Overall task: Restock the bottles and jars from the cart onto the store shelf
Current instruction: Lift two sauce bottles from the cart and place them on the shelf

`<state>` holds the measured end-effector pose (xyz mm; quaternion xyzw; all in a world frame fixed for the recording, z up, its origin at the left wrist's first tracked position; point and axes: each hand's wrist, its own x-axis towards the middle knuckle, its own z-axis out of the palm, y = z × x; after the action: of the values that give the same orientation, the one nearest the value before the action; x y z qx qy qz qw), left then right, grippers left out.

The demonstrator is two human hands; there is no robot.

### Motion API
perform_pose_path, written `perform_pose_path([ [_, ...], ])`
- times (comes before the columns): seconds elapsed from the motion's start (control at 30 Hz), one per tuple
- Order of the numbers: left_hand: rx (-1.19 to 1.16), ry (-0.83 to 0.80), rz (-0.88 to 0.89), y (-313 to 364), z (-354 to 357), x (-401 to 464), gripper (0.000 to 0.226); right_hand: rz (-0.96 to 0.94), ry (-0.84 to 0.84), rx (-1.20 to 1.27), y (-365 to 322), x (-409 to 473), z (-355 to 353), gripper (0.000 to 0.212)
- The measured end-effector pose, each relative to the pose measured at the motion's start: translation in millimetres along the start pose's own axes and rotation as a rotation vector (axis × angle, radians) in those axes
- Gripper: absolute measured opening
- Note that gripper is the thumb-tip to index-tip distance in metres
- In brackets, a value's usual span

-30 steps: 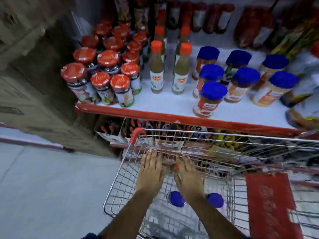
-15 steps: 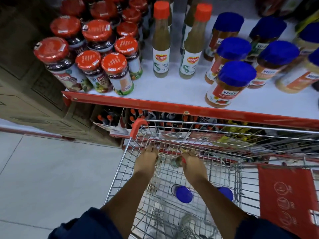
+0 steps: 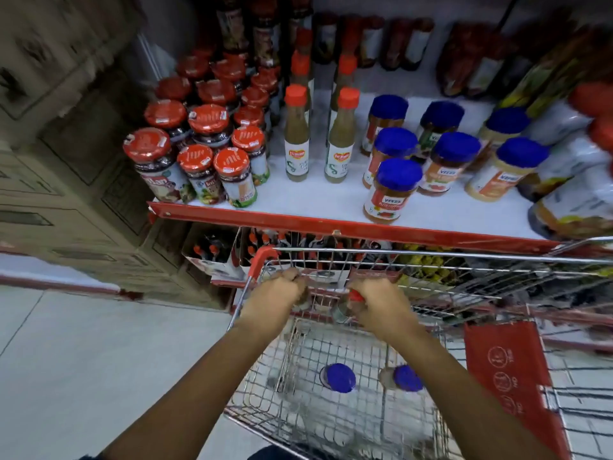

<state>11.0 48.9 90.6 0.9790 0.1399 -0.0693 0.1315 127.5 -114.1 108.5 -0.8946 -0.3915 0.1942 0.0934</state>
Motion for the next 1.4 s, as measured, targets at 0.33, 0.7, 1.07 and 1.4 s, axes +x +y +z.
perform_pose_path([
  [0.33,0.079,0.392,0.152,25.8,-142.3,-27.6,0.057,-0.161,0.323,0.045,-40.0,-37.3,-162.2,0.030],
  [0.7,0.111,0.477,0.126,13.0,-205.8,33.0,0.056,-0.163,0.511,0.085,-65.2,24.0,-218.5,0.020],
  [1.07,0.024,0.443,0.106,-11.5,-189.7,80.3,0.053,-0.089,0.507,0.130,-65.1,76.1,-187.2,0.022],
  [1.4,-0.024,0.491,0.078,0.0,-162.6,78.4,0.057,-0.173,0.567,0.190,-53.5,75.6,-149.5,0.056],
])
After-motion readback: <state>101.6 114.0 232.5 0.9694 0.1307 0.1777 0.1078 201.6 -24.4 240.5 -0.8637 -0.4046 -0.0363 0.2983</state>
